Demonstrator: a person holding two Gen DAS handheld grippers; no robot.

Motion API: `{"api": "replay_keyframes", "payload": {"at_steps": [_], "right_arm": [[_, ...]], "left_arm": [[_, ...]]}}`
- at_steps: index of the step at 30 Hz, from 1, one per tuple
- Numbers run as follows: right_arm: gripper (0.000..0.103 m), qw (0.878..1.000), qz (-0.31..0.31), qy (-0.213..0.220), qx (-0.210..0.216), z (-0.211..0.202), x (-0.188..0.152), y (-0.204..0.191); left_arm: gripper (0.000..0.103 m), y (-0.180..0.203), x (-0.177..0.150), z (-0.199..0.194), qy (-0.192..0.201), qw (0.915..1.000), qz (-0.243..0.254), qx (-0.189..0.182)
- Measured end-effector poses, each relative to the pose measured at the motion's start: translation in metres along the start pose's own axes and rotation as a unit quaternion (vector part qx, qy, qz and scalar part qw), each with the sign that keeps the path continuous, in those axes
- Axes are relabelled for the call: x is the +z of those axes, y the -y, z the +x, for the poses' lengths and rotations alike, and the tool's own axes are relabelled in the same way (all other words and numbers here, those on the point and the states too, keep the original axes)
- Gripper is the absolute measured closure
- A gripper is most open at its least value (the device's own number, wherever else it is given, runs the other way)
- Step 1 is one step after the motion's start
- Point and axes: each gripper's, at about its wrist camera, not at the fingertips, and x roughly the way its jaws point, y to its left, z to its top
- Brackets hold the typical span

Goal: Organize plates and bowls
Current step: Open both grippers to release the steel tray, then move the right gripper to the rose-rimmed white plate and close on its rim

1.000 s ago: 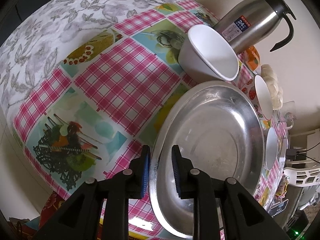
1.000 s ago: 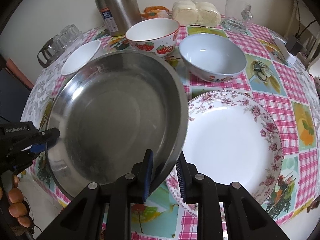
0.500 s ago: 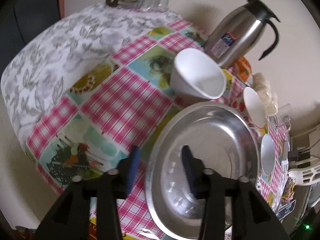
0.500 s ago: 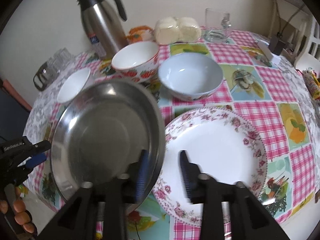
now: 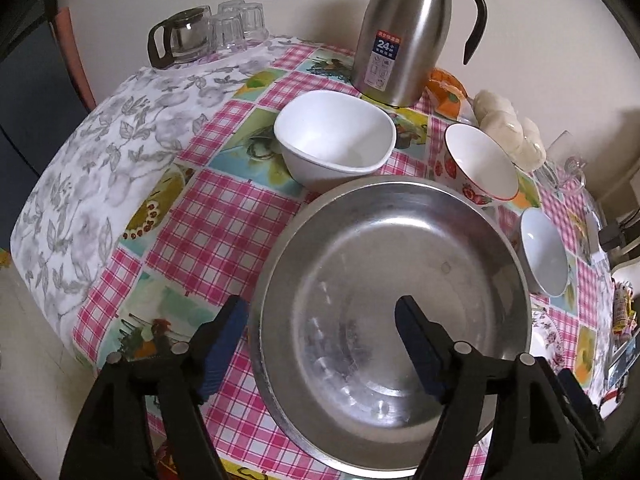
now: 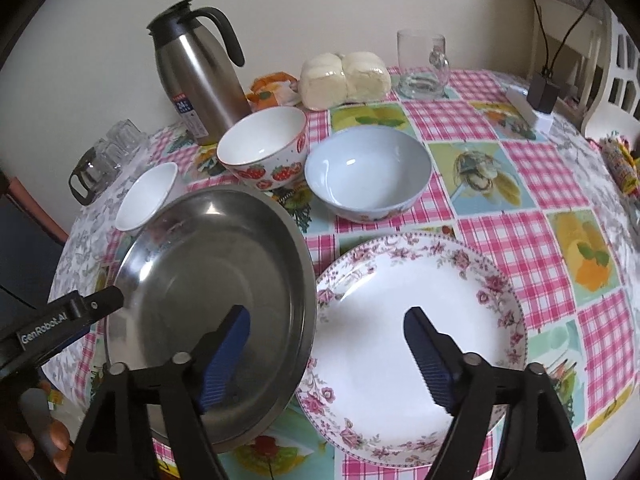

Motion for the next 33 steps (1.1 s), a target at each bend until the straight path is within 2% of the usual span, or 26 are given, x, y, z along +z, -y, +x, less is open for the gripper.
{"api": "replay_keyframes", "payload": {"at_steps": [2,6,11,13,19,24,26,33], "right_arm": [[0.007,1.0,-0.004,0.009,0.005,-0.002,0.001,0.0],[0.001,0.999,-0.012,0.03,0.003,-0.009,0.004,0.003],[0.0,0.998,0.014,0.05,-0.017,-0.019,0.008,0.028],[0.0,0.998,0.027,0.056,-0.018,-0.022,0.01,0.039],[0.001,0.994,0.069,0.082,-0.021,-0.036,0.009,0.073],[0.0,0.991,0.109,0.076,-0.019,-0.038,0.005,0.102],[0.001,0.989,0.122,0.075,-0.021,-0.037,0.002,0.112],[0.001,0.981,0.18,0.067,-0.031,-0.034,-0.009,0.153]], "left_arm": [[0.024,0.0,0.001,-0.001,0.003,1.0,-0.001,0.0],[0.022,0.01,-0.003,-0.004,0.011,0.9999,0.005,-0.009],[0.018,0.027,-0.006,-0.006,0.026,0.9991,0.03,-0.016],[0.01,0.033,-0.008,-0.008,0.033,0.9985,0.039,-0.021],[0.01,0.062,-0.017,-0.015,0.055,0.9942,0.079,-0.047],[0.01,0.089,-0.028,-0.019,0.062,0.9878,0.117,-0.082],[0.01,0.102,-0.032,-0.021,0.061,0.9835,0.133,-0.107],[0.01,0.13,-0.041,-0.028,0.06,0.9738,0.158,-0.152]]}}
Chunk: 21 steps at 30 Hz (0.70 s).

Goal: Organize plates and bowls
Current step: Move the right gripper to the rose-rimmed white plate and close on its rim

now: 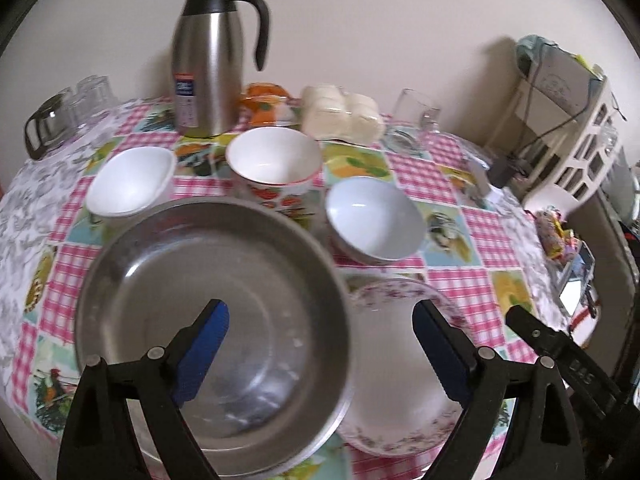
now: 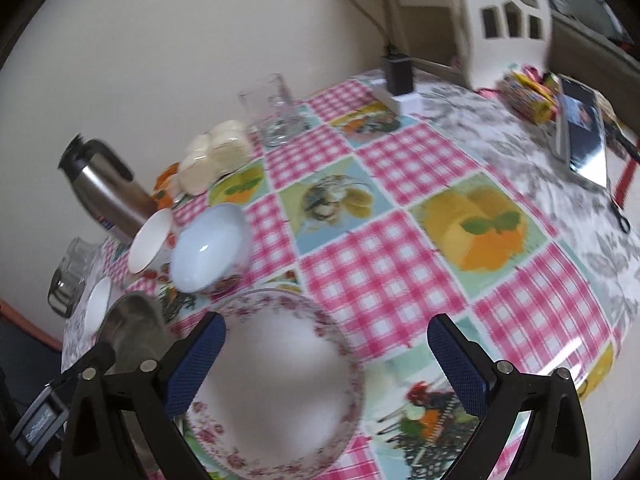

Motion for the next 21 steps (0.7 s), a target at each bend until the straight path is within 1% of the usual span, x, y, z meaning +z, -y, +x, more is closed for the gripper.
{"api": "replay_keyframes", "payload": {"at_steps": [3,7,10,12,15,16,19,21], "right_arm": [[0.001,1.0,0.014,-0.005,-0.004,0.002,0.001,0.012],[0.002,1.0,0.021,-0.019,-0.011,0.008,-0.002,0.021],[0.003,0.999,0.028,-0.037,-0.014,0.016,-0.004,0.027],[0.003,0.998,0.031,-0.056,-0.019,0.025,-0.007,0.029],[0.009,0.996,0.027,-0.081,-0.024,0.039,-0.014,0.029],[0.013,0.995,0.026,-0.091,-0.025,0.044,-0.016,0.028],[0.022,0.994,0.021,-0.106,-0.019,0.052,-0.021,0.027],[0.025,0.993,0.018,-0.111,-0.019,0.055,-0.024,0.026]], "left_arm": [[0.01,0.006,-0.003,0.004,-0.006,1.0,-0.001,-0.005],[0.01,0.013,-0.008,0.012,-0.017,0.9998,0.007,-0.002],[0.01,0.013,-0.011,0.018,-0.027,0.9995,0.0,-0.015],[0.01,0.011,-0.012,0.024,-0.04,0.9991,-0.008,-0.013],[0.01,0.006,-0.016,0.032,-0.058,0.998,-0.022,-0.008],[0.01,0.005,-0.016,0.034,-0.061,0.9978,-0.024,-0.006],[0.01,0.005,-0.016,0.034,-0.061,0.9979,-0.022,-0.001],[0.01,0.006,-0.016,0.033,-0.06,0.998,-0.019,0.003]]}}
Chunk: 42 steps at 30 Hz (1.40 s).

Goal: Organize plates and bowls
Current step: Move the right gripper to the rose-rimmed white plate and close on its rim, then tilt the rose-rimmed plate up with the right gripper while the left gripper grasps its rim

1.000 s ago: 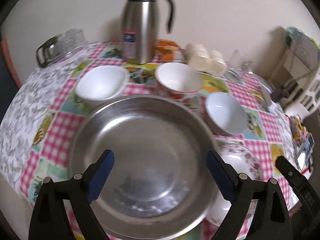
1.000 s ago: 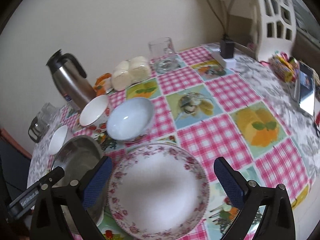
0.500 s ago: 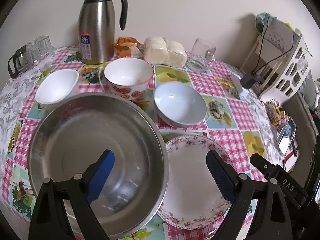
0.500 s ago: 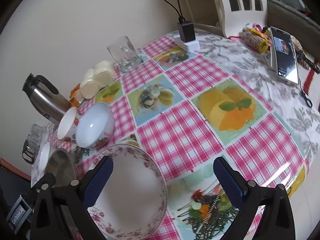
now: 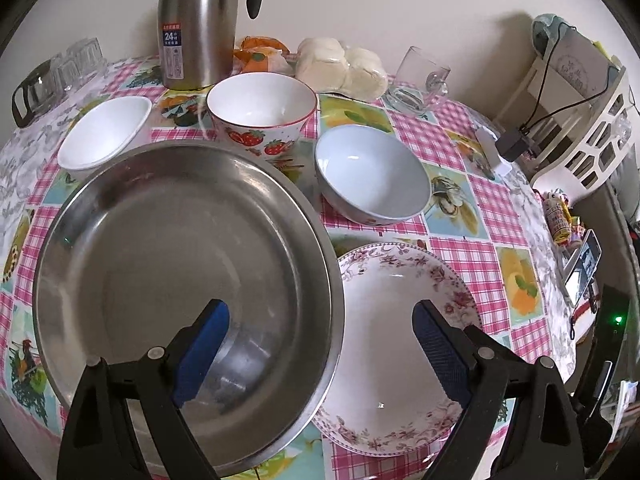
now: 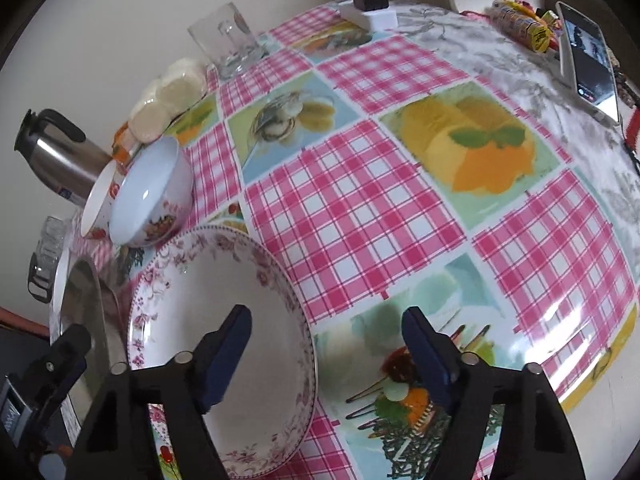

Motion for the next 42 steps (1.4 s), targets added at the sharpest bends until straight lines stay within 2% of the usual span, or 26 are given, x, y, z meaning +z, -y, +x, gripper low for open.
{"api": "replay_keyframes", "payload": {"at_steps": [6,9,11,13,17,20,26,28,29,30,42], "right_arm": [[0.042,1.0,0.002,-0.01,0.005,0.007,-0.003,-0.001],[0.055,1.0,-0.01,-0.012,0.01,0.008,-0.005,-0.008],[0.07,1.0,-0.016,-0.017,0.017,0.01,-0.006,-0.011],[0.075,1.0,-0.021,-0.013,-0.001,0.01,-0.006,-0.012],[0.078,0.999,-0.035,0.004,-0.023,0.007,-0.003,-0.014],[0.078,1.0,-0.022,0.004,-0.017,0.006,-0.001,-0.008],[0.078,0.999,-0.002,0.012,-0.031,0.0,0.003,0.006],[0.078,0.999,0.005,0.015,-0.035,-0.001,0.004,0.01],[0.078,0.999,0.005,0.017,-0.04,-0.002,0.004,0.012],[0.078,0.999,0.006,0.019,-0.047,-0.003,0.005,0.014],[0.078,0.997,0.044,0.03,-0.059,-0.007,0.009,0.035]], "left_arm": [[0.014,-0.003,0.002,0.0,0.0,1.0,-0.009,-0.004],[0.016,-0.002,0.002,0.0,-0.001,1.0,-0.008,-0.005],[0.016,-0.001,0.002,0.001,-0.002,1.0,-0.008,-0.005],[0.017,-0.001,0.002,0.001,-0.001,1.0,-0.007,-0.005],[0.017,0.0,0.002,0.001,0.0,1.0,-0.005,-0.009],[0.017,0.001,0.002,-0.002,0.003,0.9999,-0.001,-0.011],[0.017,0.005,0.002,-0.005,0.004,0.9997,0.002,-0.023],[0.02,0.007,0.003,-0.006,0.003,0.9994,0.002,-0.034],[0.027,0.008,0.003,-0.007,0.002,0.9993,0.004,-0.038],[0.028,0.01,0.003,-0.008,0.0,0.999,0.007,-0.043],[0.028,0.04,-0.005,-0.004,-0.038,0.9929,0.033,-0.108]]}}
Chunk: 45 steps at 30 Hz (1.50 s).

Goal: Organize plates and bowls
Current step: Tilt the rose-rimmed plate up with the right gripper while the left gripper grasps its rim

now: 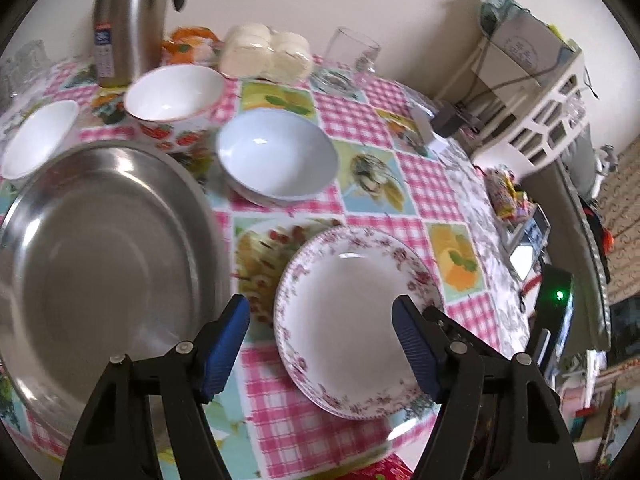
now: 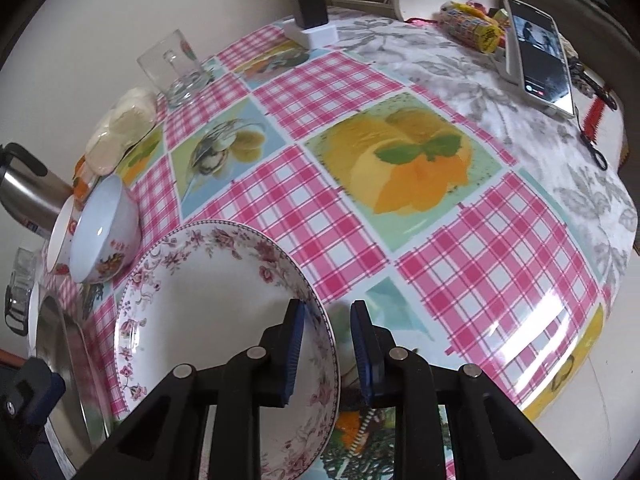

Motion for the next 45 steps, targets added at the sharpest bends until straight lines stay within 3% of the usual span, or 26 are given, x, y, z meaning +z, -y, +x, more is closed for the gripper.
{"api": "replay_keyframes", "payload": {"at_steps": [8,18,24,28,45], "right_arm": [[0.078,1.0,0.018,0.003,0.0,-0.002,0.001,0.008],[0.077,0.999,0.032,0.002,0.001,-0.003,0.0,0.012],[0.077,0.999,0.032,-0.001,0.005,-0.002,-0.001,0.012],[0.077,0.999,0.034,-0.003,0.008,-0.001,-0.001,0.012],[0.076,0.999,0.023,-0.018,0.03,0.005,-0.001,0.01]], "left_arm": [[0.028,0.019,-0.013,0.016,-0.038,0.999,0.017,-0.016],[0.028,0.022,-0.028,0.041,-0.081,0.9965,0.016,0.014],[0.029,0.018,-0.03,0.052,-0.085,0.9956,0.014,0.037],[0.041,0.014,-0.031,0.06,-0.091,0.995,0.007,0.041],[0.045,0.008,-0.025,0.077,-0.066,0.9971,-0.007,0.036]]}}
